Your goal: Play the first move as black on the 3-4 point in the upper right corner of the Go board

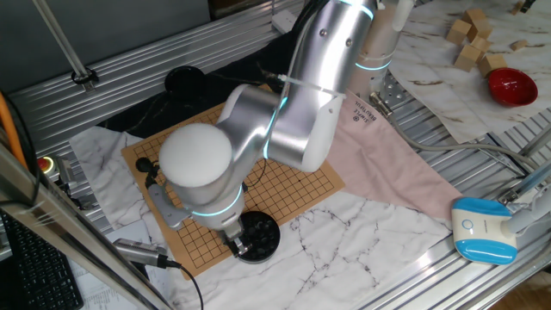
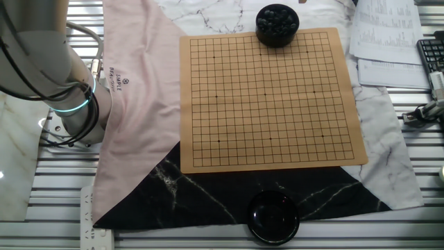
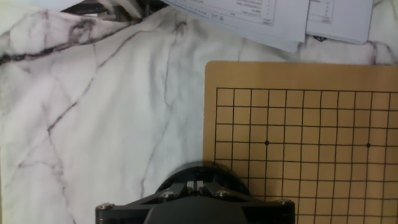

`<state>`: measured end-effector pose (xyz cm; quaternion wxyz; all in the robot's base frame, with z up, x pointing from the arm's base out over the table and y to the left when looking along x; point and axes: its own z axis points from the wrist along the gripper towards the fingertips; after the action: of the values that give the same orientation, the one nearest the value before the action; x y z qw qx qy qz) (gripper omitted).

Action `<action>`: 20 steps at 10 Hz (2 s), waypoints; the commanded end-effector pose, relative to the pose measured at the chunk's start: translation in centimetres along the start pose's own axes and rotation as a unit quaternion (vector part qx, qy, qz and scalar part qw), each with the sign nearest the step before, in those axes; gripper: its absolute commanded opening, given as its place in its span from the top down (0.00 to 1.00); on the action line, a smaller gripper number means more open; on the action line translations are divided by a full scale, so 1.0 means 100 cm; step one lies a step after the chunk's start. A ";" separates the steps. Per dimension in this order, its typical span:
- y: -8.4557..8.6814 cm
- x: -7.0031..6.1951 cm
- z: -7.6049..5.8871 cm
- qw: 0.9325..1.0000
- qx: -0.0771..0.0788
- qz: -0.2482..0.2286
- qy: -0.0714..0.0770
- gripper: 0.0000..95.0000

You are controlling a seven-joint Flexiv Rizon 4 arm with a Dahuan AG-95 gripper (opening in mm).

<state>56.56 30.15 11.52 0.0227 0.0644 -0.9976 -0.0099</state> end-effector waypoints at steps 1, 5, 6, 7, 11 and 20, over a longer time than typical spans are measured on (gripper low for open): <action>0.008 0.012 0.011 1.000 0.005 0.003 0.003 1.00; 0.023 0.022 0.028 1.000 0.009 -0.002 0.000 1.00; 0.026 0.020 0.030 1.000 0.008 0.000 -0.001 1.00; 0.026 0.020 0.031 1.000 0.006 0.013 -0.002 1.00; 0.018 0.022 0.048 1.000 0.006 0.017 -0.001 1.00; 0.008 0.044 0.066 1.000 0.023 0.019 -0.006 1.00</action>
<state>51.97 30.68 5.00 0.0153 0.0454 -0.9988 0.0135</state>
